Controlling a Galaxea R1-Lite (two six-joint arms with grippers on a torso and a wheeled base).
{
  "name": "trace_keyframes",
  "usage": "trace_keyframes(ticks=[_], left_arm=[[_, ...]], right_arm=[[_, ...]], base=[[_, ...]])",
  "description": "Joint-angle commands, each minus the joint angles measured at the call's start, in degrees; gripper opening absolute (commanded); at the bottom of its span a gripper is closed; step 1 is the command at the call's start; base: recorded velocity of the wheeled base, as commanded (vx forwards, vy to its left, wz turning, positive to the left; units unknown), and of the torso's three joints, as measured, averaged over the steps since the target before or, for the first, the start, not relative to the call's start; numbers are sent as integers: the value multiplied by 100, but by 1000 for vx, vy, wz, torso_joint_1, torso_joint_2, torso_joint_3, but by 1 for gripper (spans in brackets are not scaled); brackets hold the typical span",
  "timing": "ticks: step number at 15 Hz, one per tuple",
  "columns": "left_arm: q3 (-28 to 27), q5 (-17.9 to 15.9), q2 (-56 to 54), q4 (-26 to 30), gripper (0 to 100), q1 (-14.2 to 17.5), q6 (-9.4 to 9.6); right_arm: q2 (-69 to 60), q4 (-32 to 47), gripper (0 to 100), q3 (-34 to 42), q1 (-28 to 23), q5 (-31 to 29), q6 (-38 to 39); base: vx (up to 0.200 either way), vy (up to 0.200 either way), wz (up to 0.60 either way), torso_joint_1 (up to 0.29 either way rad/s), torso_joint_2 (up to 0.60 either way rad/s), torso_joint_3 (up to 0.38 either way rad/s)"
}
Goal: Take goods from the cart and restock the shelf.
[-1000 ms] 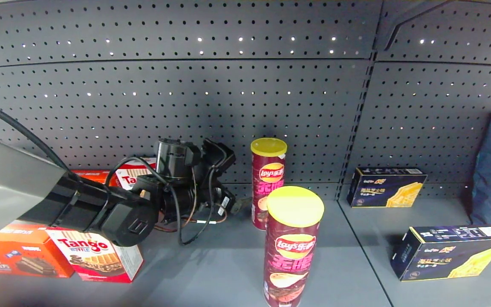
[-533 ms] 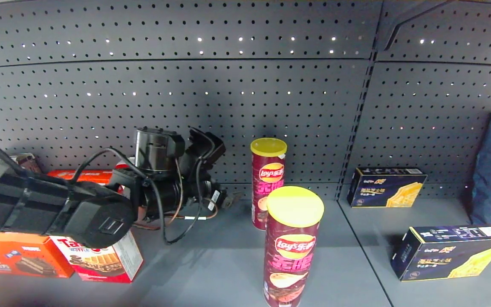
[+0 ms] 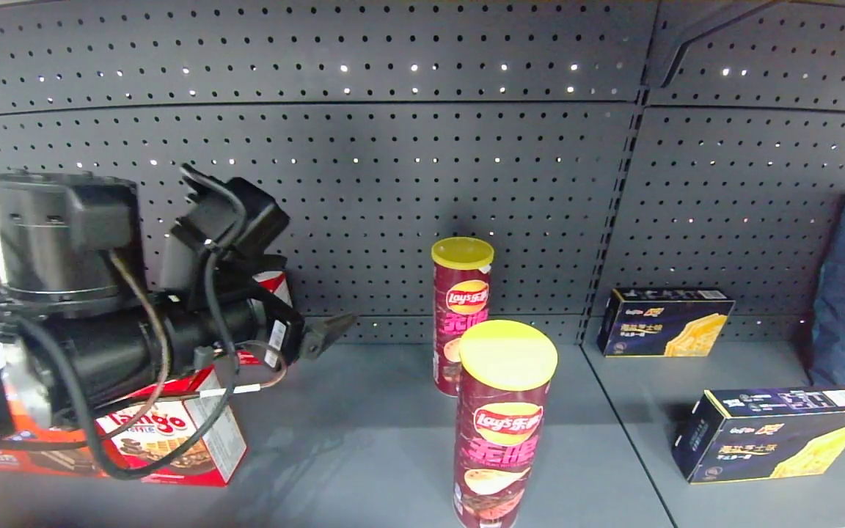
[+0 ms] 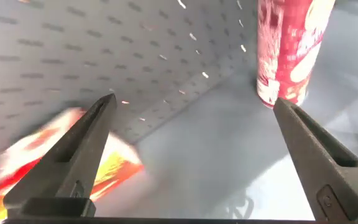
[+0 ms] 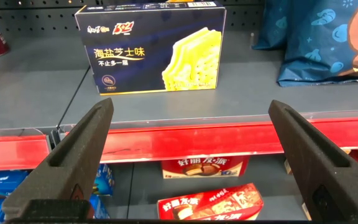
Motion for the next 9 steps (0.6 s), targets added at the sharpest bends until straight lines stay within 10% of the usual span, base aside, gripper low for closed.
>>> trace_keyframes(ticks=[1,9], left_arm=[[373,243,-980,23,100,18,-5],[1700,823,-2474,-12,100,0,-49]], right_arm=[[9,2,100,1,1,1,6],[17,10,100,1,18,229,-38]], base=[[0,0,0,0,0,0],[0,0,0,0,0,0]])
